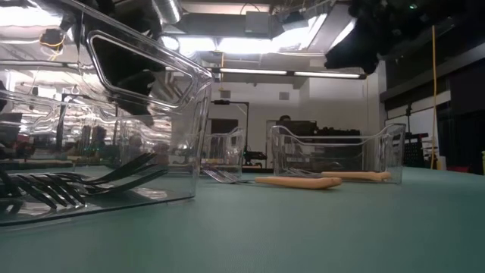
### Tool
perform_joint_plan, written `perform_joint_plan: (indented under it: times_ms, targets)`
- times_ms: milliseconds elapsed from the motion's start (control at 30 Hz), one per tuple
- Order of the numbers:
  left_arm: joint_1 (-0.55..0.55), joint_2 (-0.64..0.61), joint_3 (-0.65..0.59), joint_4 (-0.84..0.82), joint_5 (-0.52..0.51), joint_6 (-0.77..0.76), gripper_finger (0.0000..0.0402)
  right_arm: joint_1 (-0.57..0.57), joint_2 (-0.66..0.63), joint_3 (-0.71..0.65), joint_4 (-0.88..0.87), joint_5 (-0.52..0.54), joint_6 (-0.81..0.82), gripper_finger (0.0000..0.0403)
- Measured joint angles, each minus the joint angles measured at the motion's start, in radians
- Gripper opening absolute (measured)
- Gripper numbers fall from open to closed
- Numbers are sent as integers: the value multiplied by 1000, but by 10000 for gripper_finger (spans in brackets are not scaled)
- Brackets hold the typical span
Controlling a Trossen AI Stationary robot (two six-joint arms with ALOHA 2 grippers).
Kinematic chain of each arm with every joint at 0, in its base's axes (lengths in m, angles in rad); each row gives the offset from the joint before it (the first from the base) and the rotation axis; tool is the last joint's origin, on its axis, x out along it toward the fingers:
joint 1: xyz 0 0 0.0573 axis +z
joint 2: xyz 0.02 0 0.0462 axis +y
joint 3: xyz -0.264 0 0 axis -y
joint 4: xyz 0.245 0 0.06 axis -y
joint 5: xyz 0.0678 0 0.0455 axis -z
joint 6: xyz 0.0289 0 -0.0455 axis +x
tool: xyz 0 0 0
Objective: Sort silverware by color (type)
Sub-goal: Put the yellow fork into the top right transparent bin
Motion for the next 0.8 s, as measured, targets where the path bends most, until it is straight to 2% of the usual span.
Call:
perform_joint_plan:
  times_ms: [233,433,533,800]
  targets:
    - [-2,0,97,-1,7,0,87,0,101,3,225,-71,5,129]
    - [-35,0,159,18,53,1,82,1,232,129,240,-78,-4,129]
    - [-68,-1,160,27,52,1,81,1,319,227,205,-78,-8,129]
    - [-153,-1,160,39,52,0,81,0,569,485,-37,-68,-7,129]
